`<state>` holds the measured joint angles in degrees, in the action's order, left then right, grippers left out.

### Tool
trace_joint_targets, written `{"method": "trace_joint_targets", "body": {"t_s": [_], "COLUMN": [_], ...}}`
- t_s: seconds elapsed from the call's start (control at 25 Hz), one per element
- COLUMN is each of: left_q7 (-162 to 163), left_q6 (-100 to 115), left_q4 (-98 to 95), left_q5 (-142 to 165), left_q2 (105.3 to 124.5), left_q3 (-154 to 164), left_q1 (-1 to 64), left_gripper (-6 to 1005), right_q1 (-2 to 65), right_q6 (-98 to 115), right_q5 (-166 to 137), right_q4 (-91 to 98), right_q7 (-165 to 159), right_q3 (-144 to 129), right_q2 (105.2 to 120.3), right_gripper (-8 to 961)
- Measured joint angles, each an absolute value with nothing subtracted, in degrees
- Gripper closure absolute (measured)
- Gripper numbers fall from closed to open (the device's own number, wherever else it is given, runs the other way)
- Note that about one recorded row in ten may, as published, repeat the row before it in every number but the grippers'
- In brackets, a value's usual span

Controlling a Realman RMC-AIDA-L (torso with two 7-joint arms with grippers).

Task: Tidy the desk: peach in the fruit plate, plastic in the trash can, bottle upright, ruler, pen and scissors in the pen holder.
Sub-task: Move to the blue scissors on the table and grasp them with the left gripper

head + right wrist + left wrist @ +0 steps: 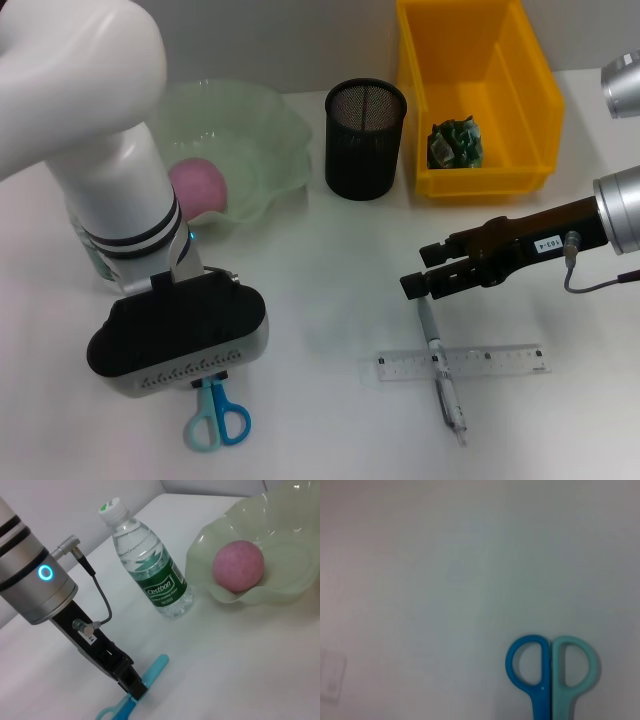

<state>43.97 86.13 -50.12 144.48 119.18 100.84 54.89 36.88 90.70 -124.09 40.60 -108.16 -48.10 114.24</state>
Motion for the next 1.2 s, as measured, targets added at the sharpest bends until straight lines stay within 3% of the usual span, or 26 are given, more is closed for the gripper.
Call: {"method": "trace_joint_targets", "body": {"t_s": [1.2], "left_q7": [45.73], "left_q6": [84.91], "left_q4": [-49.14], "left_q5": [143.87], "left_q2": [119.18], "left_q3": [101.38], "left_q1": [55.40], "left_gripper": [674], "right_q1": [36.91], "right_q6": [90.61], "right_q5": [-124.19], "right_q4": [40.16], "right_q7": [-107.68], "right_q3": [-47.90], "right_q2": [114.08], "right_gripper": [146]}}
